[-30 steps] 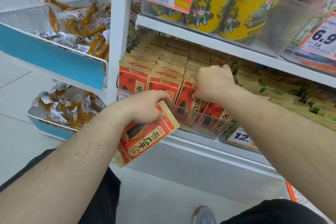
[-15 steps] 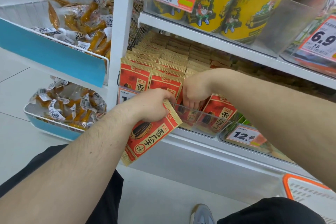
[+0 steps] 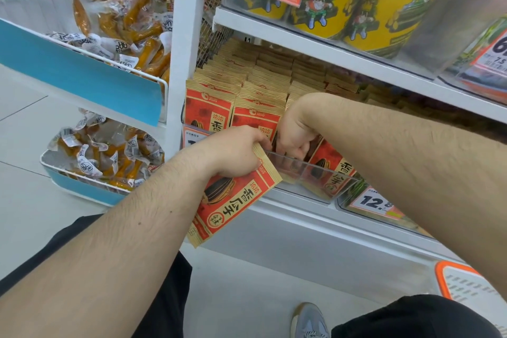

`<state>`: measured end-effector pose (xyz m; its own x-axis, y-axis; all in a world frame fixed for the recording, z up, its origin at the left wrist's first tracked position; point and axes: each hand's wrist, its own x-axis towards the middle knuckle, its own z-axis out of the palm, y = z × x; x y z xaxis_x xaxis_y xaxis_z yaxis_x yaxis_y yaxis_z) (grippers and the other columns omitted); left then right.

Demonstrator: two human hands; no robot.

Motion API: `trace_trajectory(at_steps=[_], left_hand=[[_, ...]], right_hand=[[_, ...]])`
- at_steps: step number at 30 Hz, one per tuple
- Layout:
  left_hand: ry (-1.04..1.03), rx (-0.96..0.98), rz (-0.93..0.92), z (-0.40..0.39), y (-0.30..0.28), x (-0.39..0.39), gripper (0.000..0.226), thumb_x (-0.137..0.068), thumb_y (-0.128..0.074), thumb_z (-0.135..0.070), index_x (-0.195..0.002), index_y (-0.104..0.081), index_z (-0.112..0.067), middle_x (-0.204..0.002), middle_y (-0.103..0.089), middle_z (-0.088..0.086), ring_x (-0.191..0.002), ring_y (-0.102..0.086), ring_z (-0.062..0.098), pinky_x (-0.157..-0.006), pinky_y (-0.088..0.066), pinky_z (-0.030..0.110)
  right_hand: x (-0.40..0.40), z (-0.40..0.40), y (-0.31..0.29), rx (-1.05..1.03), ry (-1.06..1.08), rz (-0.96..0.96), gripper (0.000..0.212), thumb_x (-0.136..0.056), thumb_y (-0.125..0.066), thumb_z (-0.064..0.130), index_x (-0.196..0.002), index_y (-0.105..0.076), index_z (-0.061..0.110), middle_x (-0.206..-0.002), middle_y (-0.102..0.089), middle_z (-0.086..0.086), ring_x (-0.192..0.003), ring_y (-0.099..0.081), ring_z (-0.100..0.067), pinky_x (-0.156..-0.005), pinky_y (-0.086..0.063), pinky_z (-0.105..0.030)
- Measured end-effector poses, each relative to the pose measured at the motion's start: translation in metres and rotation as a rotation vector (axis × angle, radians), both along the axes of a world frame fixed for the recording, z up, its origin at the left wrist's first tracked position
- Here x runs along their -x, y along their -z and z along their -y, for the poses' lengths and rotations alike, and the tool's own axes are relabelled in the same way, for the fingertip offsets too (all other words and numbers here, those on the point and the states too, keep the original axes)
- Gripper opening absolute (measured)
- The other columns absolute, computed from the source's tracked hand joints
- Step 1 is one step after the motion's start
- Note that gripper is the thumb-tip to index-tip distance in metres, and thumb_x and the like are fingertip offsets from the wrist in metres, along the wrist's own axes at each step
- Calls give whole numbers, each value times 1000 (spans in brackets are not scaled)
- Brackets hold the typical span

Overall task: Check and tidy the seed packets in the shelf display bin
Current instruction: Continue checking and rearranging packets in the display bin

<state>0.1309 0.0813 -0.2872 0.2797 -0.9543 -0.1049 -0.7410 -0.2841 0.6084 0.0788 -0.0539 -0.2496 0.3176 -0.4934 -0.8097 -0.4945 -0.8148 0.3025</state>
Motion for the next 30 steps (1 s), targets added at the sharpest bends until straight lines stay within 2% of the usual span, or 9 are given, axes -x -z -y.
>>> trace_trajectory(at_steps=[2, 5, 8, 10, 13, 16, 19, 25, 30], left_hand=[[-7, 23, -24, -2, 3, 0, 42, -92, -57, -12, -129, -58, -31, -121, -58, -7, -97, -53, 10, -70, -42, 18], [-46, 84, -172, -6, 5, -1, 38, -92, -61, -12, -123, -61, -33, -120, -61, -9, -102, -59, 8, -80, -50, 24], [-88, 181, -322, -9, 3, -2, 26, -93, -61, -12, -110, -63, -31, -110, -64, -8, -96, -64, 11, -82, -57, 33], [-111, 236, -413, -9, 1, 1, 21, -93, -62, -10, -102, -64, -30, -105, -66, -7, -92, -67, 13, -81, -58, 36], [-146, 313, -496, -5, 0, 10, 20, -91, -64, -8, -92, -64, -28, -95, -69, -5, -88, -69, 17, -80, -59, 43], [-165, 375, -610, 1, 1, 23, 19, -89, -65, -4, -87, -62, -23, -91, -71, 1, -83, -71, 21, -74, -60, 44], [-156, 428, -758, 6, 2, 40, 19, -89, -66, 0, -85, -59, -18, -81, -70, 0, -69, -68, 14, -58, -57, 31], [-133, 470, -957, 13, 7, 64, 12, -86, -67, -1, -85, -61, -12, -70, -69, -1, -64, -66, 13, -57, -56, 26], [-189, 435, -1060, 14, 9, 62, 12, -72, -69, -17, -79, -70, -8, -70, -70, 5, -63, -66, 17, -59, -57, 31]], right_hand=[[5, -3, -3, -22, 18, 25, 48, -89, -47, -2, -135, -55, 10, -99, -65, 2, -80, -59, -6, -80, -45, -25], [16, -12, -18, -29, 30, 175, 34, -96, -49, 4, -128, -61, 7, -117, -69, -8, -99, -67, -18, -89, -51, -31], [37, -21, -54, -10, -45, 398, 37, -95, -44, -1, -124, -64, 10, -115, -71, -1, -100, -68, -10, -91, -54, -28], [62, -26, -75, 25, -58, 661, 42, -88, -42, -5, -111, -72, 16, -96, -76, 7, -85, -71, -1, -89, -55, -29], [103, -41, -75, 77, 111, 1274, 34, -80, -52, -4, -84, -73, 23, -69, -73, 11, -61, -69, -4, -63, -56, -25], [133, -51, -37, 220, 332, 1747, 23, -79, -62, 4, -77, -70, 25, -65, -68, 8, -55, -58, -3, -53, -48, -24], [146, -52, -1, 209, 619, 1862, 11, -83, -69, 12, -85, -66, 22, -68, -62, 10, -56, -56, 2, -51, -49, -19], [157, -51, 22, -401, 973, 1851, 12, -90, -66, 20, -85, -70, 10, -71, -74, -5, -61, -70, -17, -50, -50, -25], [166, -49, 23, -396, 978, 1870, 35, -98, -55, 22, -69, -64, 4, -39, -50, 4, -31, -38, -6, -36, -28, -19]])
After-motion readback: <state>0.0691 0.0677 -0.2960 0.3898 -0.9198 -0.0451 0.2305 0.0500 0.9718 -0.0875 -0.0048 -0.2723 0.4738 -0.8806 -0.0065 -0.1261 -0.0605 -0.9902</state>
